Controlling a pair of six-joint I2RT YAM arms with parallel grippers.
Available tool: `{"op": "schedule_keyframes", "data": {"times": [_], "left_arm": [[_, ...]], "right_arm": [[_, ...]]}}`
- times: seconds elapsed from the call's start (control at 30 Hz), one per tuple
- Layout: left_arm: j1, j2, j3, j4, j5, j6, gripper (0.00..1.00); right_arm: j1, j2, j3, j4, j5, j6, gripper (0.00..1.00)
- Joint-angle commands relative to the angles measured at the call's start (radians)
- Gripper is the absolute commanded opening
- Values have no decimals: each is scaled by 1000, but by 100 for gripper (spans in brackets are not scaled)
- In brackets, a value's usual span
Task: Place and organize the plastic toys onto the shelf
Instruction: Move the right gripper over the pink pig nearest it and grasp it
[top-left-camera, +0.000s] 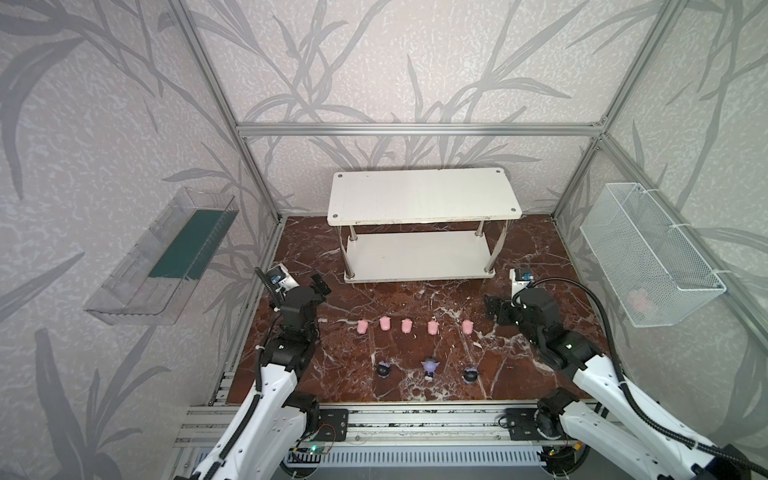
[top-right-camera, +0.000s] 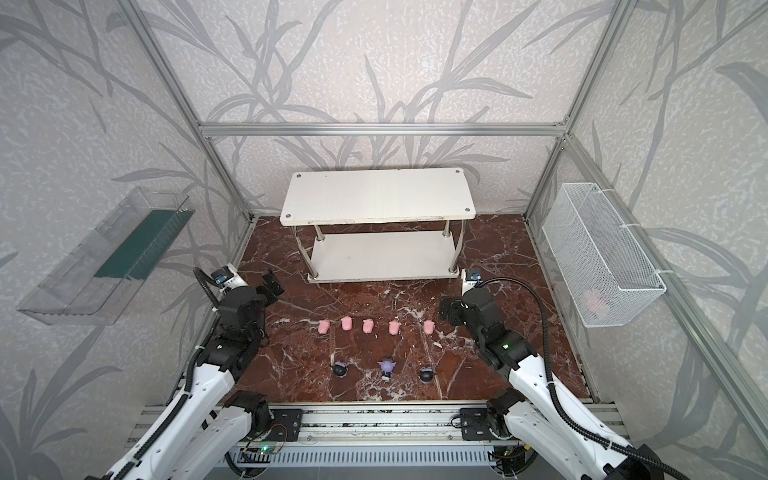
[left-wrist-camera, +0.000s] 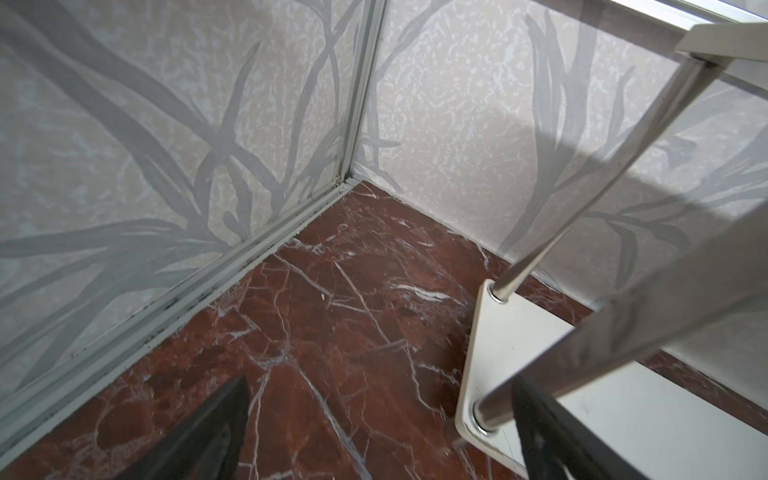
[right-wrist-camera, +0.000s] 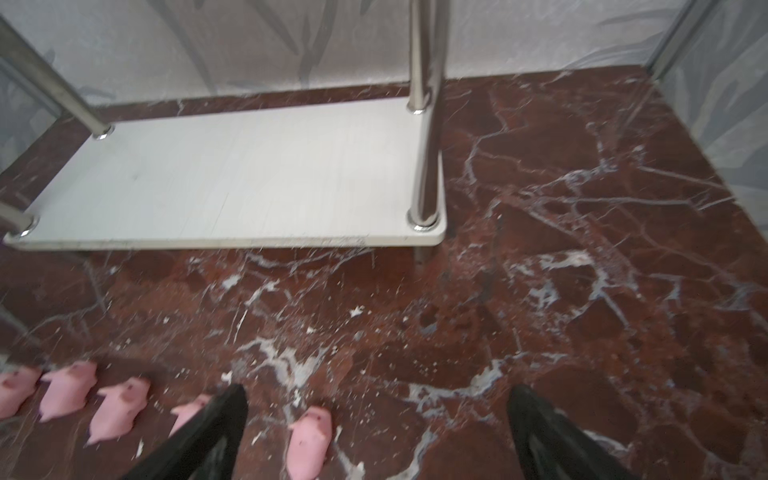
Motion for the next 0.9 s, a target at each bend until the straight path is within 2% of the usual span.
{"op": "schedule_keyframes", "data": {"times": [0.0, 0.1, 0.23, 0.37, 0.67, 0.87], "left_arm": [[-70, -102, -33, -201, -112, -114, 96], [-92, -190, -56, -231, -115, -120, 96], [-97, -229, -67, -214, -107, -105, 96], [-98, -169, -41, -210, -89, -98, 96], [-99, -54, -39, -93, -59, -46, 96], [-100, 11, -30, -63, -40, -40, 96]], "right_arm": [[68, 17, -25, -142, -8, 92, 97], [112, 67, -50, -128, -55, 158, 97], [168, 161, -68, -83, -45, 198, 97], [176, 256, -72, 21, -81, 230, 95], [179, 420, -51, 140, -39, 268, 86], [179, 508, -11, 168, -40, 266, 85]]}}
